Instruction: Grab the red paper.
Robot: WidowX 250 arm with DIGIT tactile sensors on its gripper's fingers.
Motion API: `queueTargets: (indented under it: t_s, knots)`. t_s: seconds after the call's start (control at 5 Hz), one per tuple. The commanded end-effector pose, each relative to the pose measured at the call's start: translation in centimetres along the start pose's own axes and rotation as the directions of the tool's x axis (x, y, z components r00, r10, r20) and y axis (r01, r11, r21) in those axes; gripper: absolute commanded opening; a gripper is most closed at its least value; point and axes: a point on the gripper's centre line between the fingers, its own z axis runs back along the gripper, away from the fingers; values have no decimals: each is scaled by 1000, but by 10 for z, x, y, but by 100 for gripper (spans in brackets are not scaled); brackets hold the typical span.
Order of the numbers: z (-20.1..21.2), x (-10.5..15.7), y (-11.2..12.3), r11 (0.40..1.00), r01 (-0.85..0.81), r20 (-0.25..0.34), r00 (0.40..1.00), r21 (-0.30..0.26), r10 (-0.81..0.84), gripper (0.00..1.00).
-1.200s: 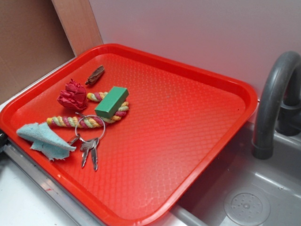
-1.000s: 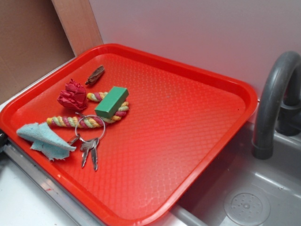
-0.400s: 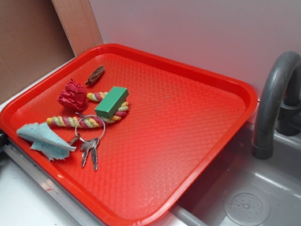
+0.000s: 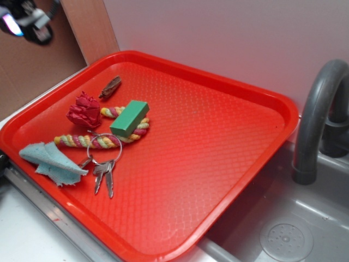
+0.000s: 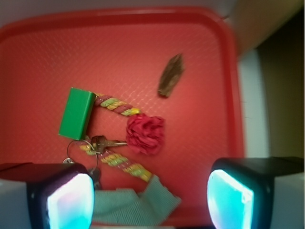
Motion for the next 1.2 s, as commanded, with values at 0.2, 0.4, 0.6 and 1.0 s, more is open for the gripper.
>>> queueTargets:
  t_s: [0.2,0.4,0.6,1.0]
  knots:
    - [-87,26,-24,996,41,-91,995,76,-34,100]
    - [-111,18,-10,990,38,-141,990,135,-19,100]
    - [-119,11,0,986,35,-183,983,166,-4,100]
    - [-120,12,4,985,42,-216,976,165,-5,0]
